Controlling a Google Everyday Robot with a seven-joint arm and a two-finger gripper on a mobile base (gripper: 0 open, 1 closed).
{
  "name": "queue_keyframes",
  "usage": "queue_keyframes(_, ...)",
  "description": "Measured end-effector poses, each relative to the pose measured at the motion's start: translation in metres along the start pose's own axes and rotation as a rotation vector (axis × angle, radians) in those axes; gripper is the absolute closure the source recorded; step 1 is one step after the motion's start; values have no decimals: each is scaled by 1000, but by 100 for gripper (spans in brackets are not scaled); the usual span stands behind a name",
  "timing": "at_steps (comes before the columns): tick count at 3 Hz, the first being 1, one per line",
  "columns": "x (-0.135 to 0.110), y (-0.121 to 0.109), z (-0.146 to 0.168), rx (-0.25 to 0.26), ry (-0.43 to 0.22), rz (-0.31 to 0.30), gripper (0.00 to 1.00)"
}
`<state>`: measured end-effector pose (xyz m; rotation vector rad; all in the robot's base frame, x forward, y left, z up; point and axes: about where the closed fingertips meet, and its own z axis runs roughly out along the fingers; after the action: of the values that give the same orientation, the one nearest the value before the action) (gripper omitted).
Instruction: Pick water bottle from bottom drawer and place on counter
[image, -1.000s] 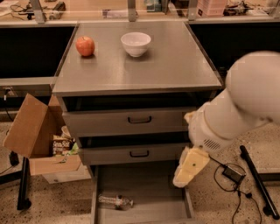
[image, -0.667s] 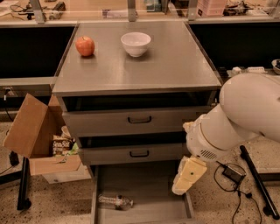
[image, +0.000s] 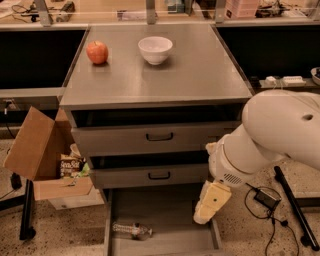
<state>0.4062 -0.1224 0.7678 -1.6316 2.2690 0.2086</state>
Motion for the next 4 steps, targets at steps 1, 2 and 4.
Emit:
queue_keyframes(1, 9, 8, 53, -55, -5, -37, 0)
queue_keyframes(2, 24, 14, 127, -126, -50, -56, 0)
queue_keyframes(4, 53, 20, 256, -222, -196, -14, 0)
